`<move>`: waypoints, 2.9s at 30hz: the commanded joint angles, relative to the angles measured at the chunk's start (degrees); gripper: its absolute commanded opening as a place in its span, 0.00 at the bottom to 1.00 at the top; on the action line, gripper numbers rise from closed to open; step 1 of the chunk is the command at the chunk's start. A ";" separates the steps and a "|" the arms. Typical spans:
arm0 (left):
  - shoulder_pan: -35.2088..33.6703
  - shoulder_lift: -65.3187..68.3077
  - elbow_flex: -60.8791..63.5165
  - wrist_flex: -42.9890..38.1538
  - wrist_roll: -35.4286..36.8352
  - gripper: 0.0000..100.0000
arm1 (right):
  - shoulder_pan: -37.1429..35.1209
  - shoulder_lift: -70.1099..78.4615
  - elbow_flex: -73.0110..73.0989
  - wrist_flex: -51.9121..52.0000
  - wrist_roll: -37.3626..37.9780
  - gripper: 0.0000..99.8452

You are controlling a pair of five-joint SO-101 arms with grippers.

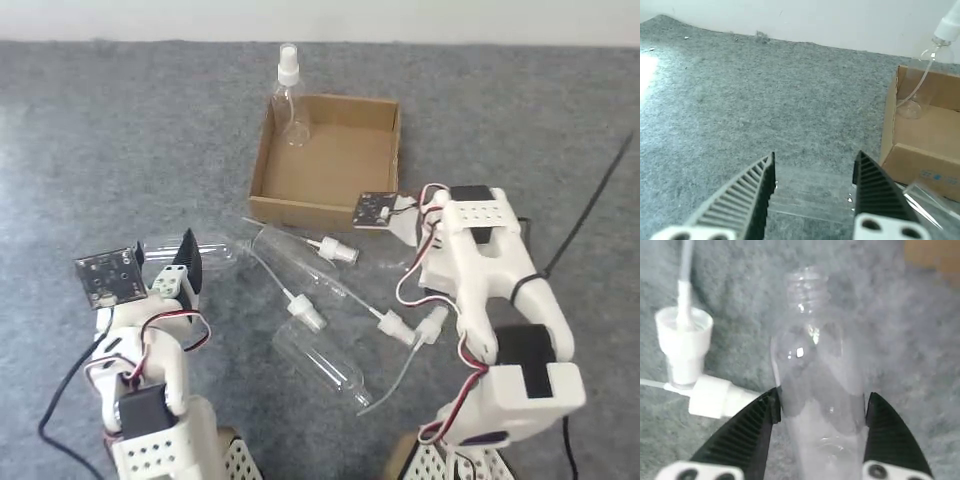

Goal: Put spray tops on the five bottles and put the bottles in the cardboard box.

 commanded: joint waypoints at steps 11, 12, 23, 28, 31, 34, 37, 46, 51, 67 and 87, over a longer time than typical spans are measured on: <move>-0.26 -0.88 -0.48 -1.67 -0.35 0.24 | 11.91 -9.71 0.09 0.75 -0.35 0.22; -0.26 -0.88 -0.48 -1.67 -0.35 0.24 | 12.62 -10.07 0.70 0.75 -0.35 0.22; -0.26 -0.88 -0.48 -1.67 -0.35 0.24 | 19.74 -14.11 7.65 0.22 -3.16 0.22; -0.26 -0.88 -0.48 -1.67 -0.35 0.24 | 20.44 -14.20 7.82 0.22 -10.81 0.22; -0.26 -0.88 -0.48 -1.67 -0.35 0.24 | 19.91 -14.29 7.74 0.22 -11.60 0.22; -0.26 -0.88 -0.48 -1.67 -0.44 0.24 | 19.12 -14.46 7.91 1.01 -12.04 0.29; -0.26 -0.88 -0.48 -1.67 -0.44 0.24 | 18.42 -15.34 7.91 1.45 -15.21 0.38; -0.26 -0.88 -0.48 -1.67 -0.44 0.24 | 13.41 -18.59 7.74 1.63 -16.09 0.39; -0.26 -0.88 -0.48 -1.67 -0.44 0.24 | 9.45 -18.24 7.74 1.63 -16.09 0.31; -0.26 -0.88 -0.48 -1.67 -0.44 0.24 | 8.40 -18.07 7.91 1.10 -12.92 0.28; -0.26 -0.88 -0.48 -1.67 -0.44 0.24 | 10.51 -10.07 7.30 -3.82 -12.84 0.28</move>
